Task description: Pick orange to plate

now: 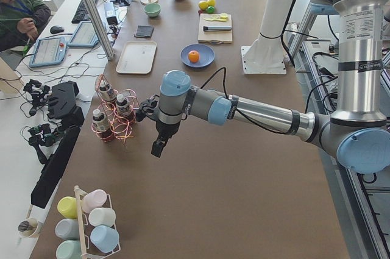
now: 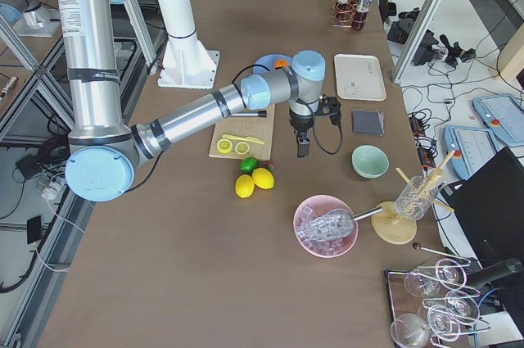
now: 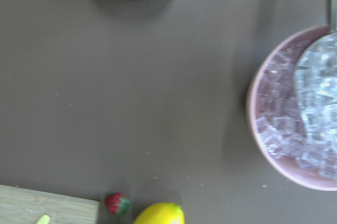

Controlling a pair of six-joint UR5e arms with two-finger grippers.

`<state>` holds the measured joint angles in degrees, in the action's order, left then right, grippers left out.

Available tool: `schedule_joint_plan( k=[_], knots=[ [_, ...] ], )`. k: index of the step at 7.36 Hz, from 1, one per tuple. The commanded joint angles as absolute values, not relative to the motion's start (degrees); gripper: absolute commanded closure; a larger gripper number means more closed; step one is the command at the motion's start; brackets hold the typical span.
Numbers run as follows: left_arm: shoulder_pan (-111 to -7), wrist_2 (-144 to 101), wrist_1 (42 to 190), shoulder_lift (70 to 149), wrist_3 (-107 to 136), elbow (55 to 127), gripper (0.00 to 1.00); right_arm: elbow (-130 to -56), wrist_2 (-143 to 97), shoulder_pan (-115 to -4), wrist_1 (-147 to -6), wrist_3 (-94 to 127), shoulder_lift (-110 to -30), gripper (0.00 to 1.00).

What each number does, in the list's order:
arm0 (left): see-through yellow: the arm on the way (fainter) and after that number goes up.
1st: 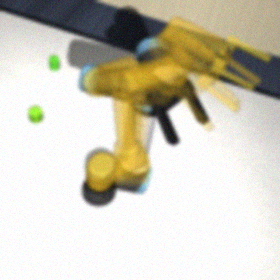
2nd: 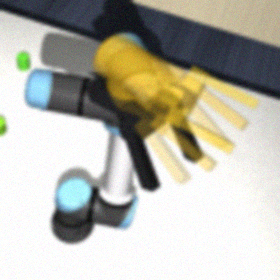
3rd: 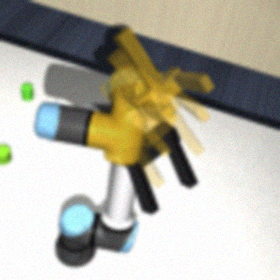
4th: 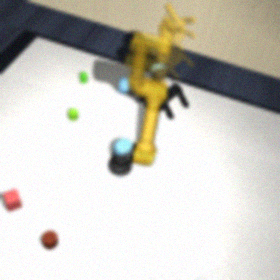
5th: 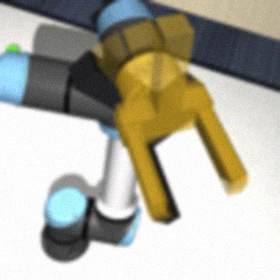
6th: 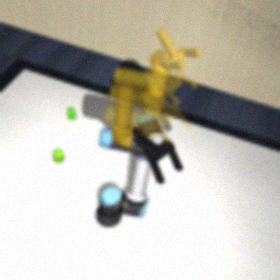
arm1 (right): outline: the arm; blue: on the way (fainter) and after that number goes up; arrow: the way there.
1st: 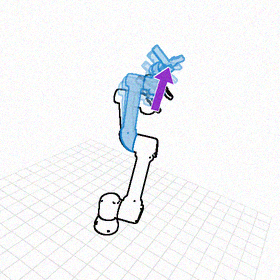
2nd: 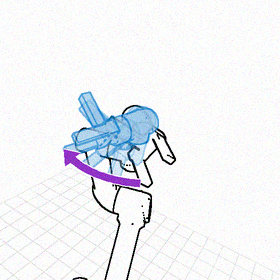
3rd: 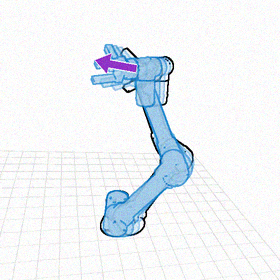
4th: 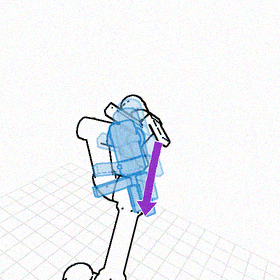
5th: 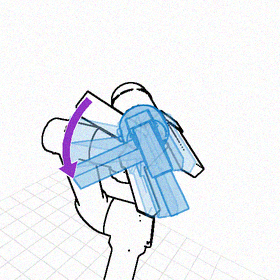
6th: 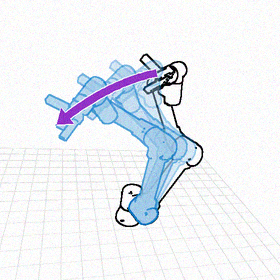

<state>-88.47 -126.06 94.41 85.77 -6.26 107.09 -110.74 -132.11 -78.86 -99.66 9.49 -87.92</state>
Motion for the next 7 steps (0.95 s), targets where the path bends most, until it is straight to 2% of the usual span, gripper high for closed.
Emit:
schedule_joint_plan(
  k=[1,5,7],
  knots=[
    [-92.45,-129.88,91.84,85.52,-9.05,104.52,0.02,-103.39,-134.47,-92.33,-99.58,-3.14,-91.31,0.00],
    [-92.46,-131.48,94.46,84.29,-9.14,97.31,0.02,-101.51,-134.03,-96.59,-99.41,-5.98,-95.26,0.00],
    [-92.37,-131.48,95.10,84.55,-8.97,96.77,0.02,-101.08,-134.03,-96.59,-99.40,-5.37,-94.40,0.00]
  ],
)
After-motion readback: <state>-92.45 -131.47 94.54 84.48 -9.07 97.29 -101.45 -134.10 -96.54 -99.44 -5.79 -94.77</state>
